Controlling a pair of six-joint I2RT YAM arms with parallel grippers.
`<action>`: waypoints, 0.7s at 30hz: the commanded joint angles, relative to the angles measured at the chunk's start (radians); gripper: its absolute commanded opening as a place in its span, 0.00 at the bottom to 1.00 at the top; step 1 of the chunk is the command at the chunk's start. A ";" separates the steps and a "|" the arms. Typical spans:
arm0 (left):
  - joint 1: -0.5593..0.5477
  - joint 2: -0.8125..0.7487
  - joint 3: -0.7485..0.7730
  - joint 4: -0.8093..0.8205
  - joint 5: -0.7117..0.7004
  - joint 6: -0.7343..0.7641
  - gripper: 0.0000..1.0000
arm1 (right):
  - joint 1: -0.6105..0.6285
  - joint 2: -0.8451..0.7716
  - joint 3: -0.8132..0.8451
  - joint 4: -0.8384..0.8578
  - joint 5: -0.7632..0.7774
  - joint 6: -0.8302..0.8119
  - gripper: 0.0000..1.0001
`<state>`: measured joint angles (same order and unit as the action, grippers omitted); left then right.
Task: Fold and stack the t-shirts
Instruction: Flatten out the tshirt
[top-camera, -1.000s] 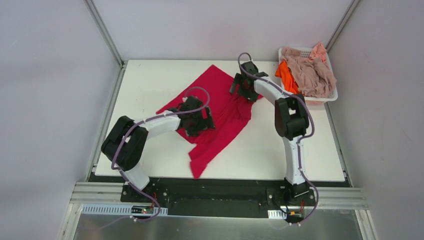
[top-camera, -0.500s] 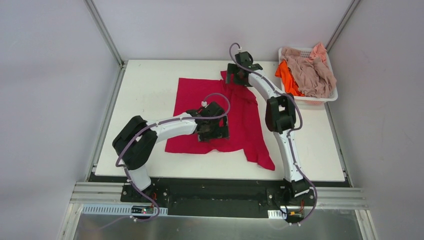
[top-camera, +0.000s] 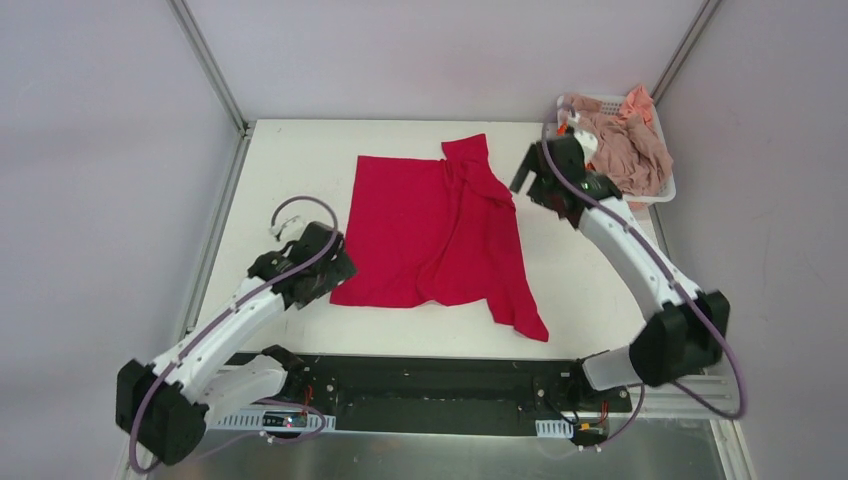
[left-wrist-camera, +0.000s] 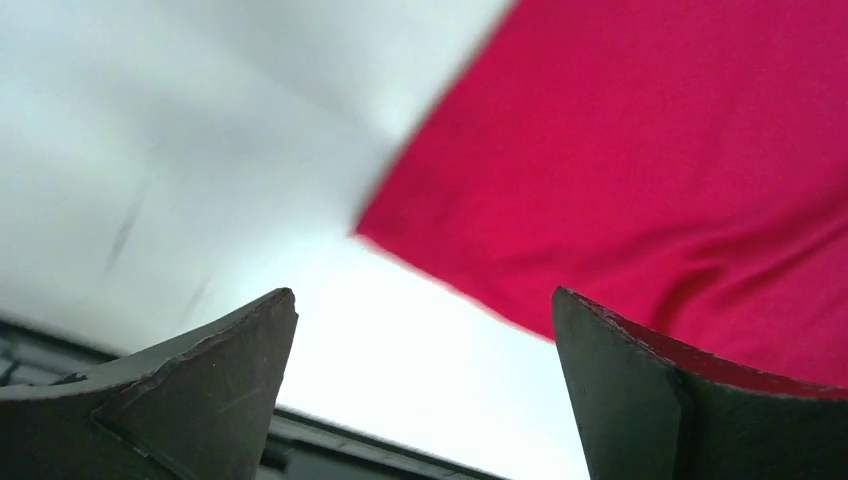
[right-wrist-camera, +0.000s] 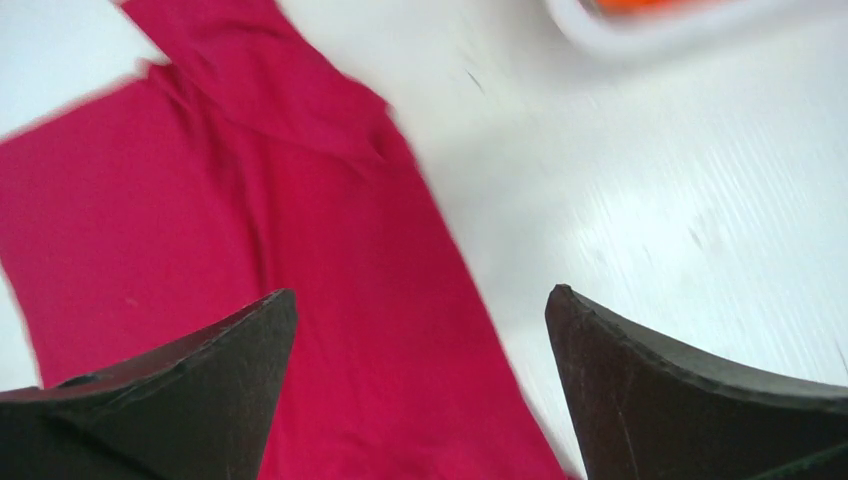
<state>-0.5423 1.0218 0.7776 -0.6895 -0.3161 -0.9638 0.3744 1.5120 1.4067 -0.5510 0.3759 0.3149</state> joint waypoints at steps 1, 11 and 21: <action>0.067 -0.141 -0.095 -0.205 -0.082 -0.100 1.00 | -0.006 -0.216 -0.333 -0.041 0.071 0.235 0.99; 0.125 0.029 -0.059 -0.117 -0.019 -0.026 1.00 | -0.005 -0.597 -0.652 -0.027 -0.058 0.304 0.99; 0.178 0.307 -0.021 0.074 0.133 0.062 0.91 | -0.005 -0.641 -0.657 -0.068 -0.025 0.270 0.99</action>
<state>-0.3931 1.2648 0.7254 -0.6842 -0.2512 -0.9463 0.3698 0.8871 0.7502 -0.6098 0.3401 0.5865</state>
